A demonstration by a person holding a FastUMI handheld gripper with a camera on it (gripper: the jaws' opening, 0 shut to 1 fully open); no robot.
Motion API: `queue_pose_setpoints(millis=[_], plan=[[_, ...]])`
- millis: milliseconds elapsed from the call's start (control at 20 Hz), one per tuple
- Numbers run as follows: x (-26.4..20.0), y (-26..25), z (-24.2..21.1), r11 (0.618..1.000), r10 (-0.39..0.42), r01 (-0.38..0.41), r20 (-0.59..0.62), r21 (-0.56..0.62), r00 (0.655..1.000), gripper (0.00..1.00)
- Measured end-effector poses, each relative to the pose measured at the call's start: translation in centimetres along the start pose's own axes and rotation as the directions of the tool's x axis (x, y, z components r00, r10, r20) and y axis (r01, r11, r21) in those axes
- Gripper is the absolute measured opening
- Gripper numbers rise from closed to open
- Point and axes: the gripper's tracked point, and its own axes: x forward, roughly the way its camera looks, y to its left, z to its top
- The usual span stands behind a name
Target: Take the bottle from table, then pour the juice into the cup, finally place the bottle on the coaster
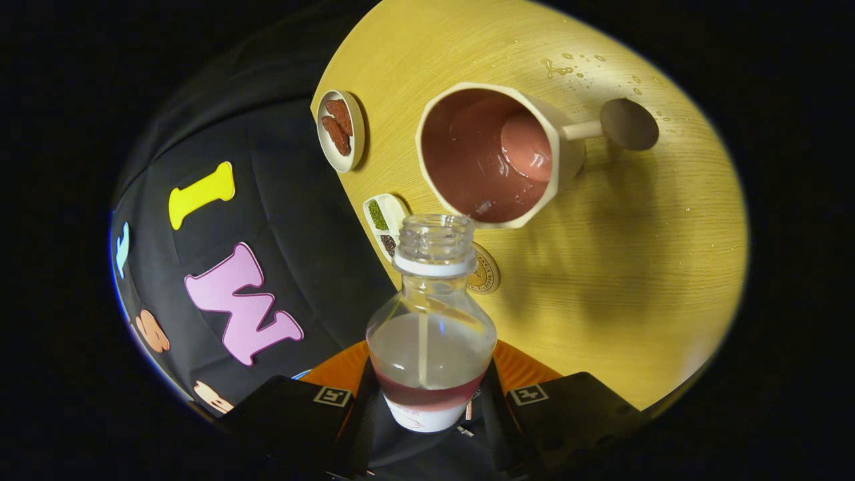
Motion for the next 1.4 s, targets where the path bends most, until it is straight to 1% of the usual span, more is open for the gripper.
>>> queue_pose_setpoints(millis=[400, 600, 750, 900, 1300, 1400], plan=[[-0.2, 1.0, 0.4, 0.996, 0.023, -0.022, -0.006, 0.090, 1.000, 0.70], [-0.3, 1.7, 0.9, 0.983, 0.039, -0.036, -0.012, 0.181, 0.999, 0.70], [-0.3, 1.6, 0.9, 0.978, 0.028, -0.021, -0.030, 0.206, 0.999, 0.71], [-0.3, 2.0, 1.4, 0.968, 0.033, -0.024, -0.032, 0.250, 0.999, 0.70], [-0.6, 2.3, 0.9, 0.949, 0.018, 0.007, -0.077, 0.314, 0.997, 0.70], [-0.6, 2.2, 1.0, 0.949, 0.014, 0.011, -0.075, 0.315, 0.997, 0.71]])
